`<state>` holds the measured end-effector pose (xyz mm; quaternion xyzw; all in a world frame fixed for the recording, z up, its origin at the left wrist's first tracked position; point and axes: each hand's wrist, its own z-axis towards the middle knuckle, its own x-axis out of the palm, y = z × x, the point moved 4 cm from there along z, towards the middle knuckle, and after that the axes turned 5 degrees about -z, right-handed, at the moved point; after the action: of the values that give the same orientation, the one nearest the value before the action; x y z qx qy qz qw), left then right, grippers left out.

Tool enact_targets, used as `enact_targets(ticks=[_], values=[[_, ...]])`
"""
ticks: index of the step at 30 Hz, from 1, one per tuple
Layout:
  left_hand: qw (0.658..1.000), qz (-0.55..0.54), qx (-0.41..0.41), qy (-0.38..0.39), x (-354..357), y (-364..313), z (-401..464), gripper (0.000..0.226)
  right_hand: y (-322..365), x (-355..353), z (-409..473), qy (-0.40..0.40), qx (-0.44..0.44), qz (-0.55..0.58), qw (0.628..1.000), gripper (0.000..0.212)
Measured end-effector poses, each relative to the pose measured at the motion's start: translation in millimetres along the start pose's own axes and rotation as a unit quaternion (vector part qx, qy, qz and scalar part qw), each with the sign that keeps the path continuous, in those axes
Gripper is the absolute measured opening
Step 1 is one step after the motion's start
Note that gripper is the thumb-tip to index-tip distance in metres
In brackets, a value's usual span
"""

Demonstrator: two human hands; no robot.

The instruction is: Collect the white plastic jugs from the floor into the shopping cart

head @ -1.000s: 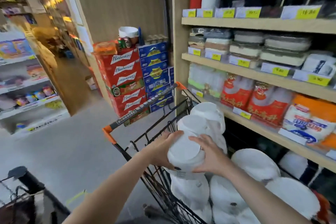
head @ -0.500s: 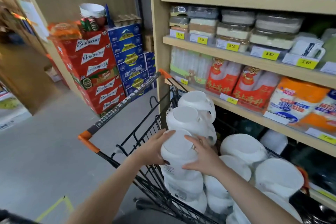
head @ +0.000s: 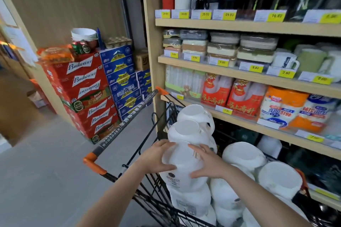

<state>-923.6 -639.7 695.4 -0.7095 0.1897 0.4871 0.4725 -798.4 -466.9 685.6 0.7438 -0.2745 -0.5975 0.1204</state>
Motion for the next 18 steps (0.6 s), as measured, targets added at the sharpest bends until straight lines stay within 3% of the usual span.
enact_targets(ticks=[4, 9, 13, 18], values=[[0.997, 0.017, 0.077, -0.001, -12.4, -34.1, 23.9, 0.089, -15.9, -26.3, -31.6, -0.032, 0.024, -0.002, 0.999, 0.088], [0.989, 0.001, 0.138, 0.047, 8.8, -113.5, 68.3, 0.064, -72.6, -50.7, -107.4, -0.092, 0.129, 0.023, 0.987, 0.054], [0.971, -0.012, 0.210, 0.113, 54.5, -190.4, 94.3, 0.057, -134.3, -51.8, -187.2, -0.102, 0.235, 0.032, 0.966, 0.046], [0.947, -0.031, 0.268, 0.173, 120.5, -291.2, 110.3, 0.030, -194.7, -54.1, -292.0, -0.162, 0.337, 0.071, 0.925, 0.038]])
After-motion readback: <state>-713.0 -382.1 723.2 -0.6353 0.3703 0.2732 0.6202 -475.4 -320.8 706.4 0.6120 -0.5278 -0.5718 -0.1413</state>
